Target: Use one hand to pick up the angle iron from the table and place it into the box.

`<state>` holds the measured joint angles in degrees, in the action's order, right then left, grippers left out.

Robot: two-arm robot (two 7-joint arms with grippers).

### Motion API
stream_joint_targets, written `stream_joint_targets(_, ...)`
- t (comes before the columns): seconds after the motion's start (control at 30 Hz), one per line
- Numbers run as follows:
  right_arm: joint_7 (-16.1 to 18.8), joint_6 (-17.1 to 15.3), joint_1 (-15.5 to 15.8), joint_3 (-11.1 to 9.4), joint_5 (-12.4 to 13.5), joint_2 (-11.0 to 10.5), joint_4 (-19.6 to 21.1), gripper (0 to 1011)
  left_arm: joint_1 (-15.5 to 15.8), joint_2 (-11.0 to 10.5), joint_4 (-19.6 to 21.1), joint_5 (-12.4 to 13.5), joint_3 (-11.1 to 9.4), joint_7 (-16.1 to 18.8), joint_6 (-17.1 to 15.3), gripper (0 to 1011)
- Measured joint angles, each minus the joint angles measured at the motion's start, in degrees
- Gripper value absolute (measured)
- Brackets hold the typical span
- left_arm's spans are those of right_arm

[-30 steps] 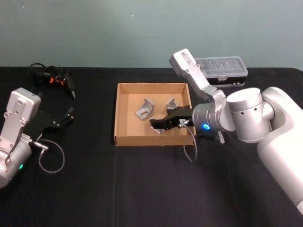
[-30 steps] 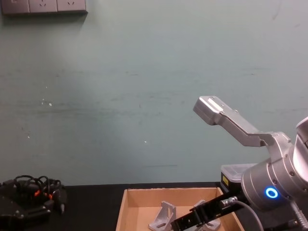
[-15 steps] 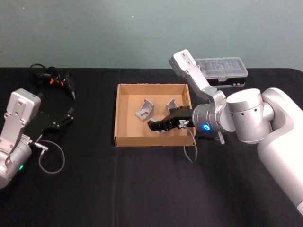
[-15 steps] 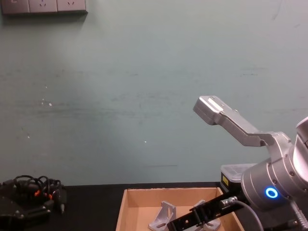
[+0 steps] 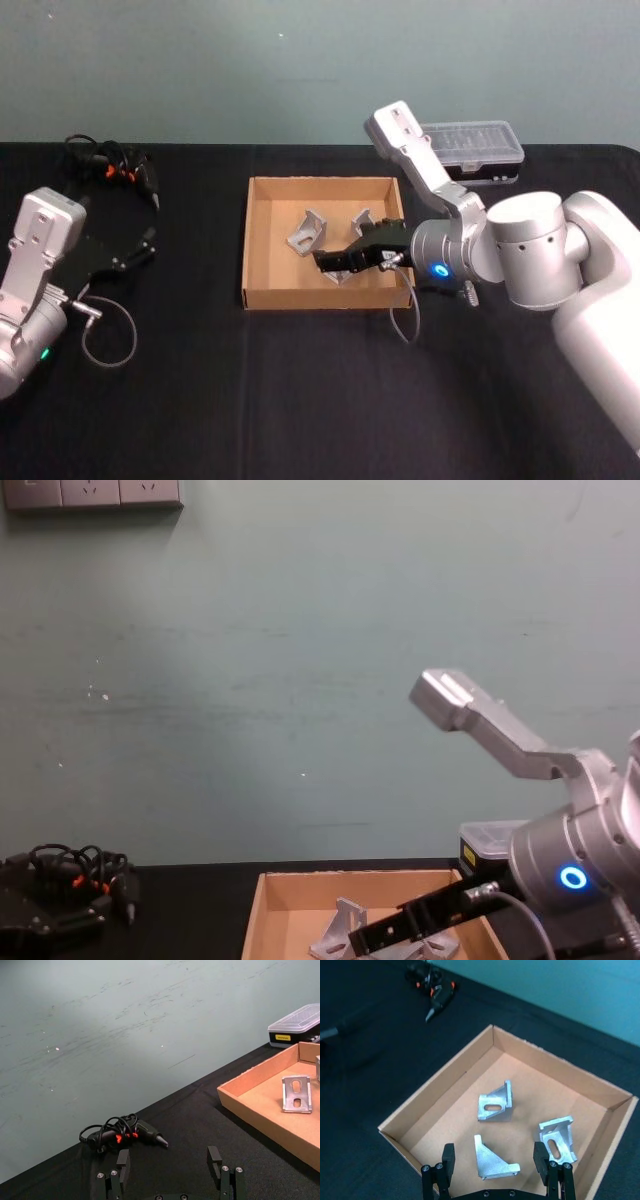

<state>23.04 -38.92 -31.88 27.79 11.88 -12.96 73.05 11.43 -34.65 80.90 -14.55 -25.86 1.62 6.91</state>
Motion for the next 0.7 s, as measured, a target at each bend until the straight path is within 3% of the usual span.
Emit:
stream_joint_targets(0.23,-1.3,2.4,4.3,-1.8,0.1,-1.9,6.6,1000,0.0,0.0,0.0,0.0,0.0,0.0,0.0,1011)
stream_joint_targets(0.5,-2.0,6.7,11.7,-4.9,1.5,-5.3,16.1,1000,0.0,0.0,0.0,0.0,0.0,0.0,0.0,1011)
stream_joint_targets(0.7,-3.9,12.6,18.0,-7.3,2.2,-7.1,21.7,1000,0.0,0.0,0.0,0.0,0.0,0.0,0.0,1011)
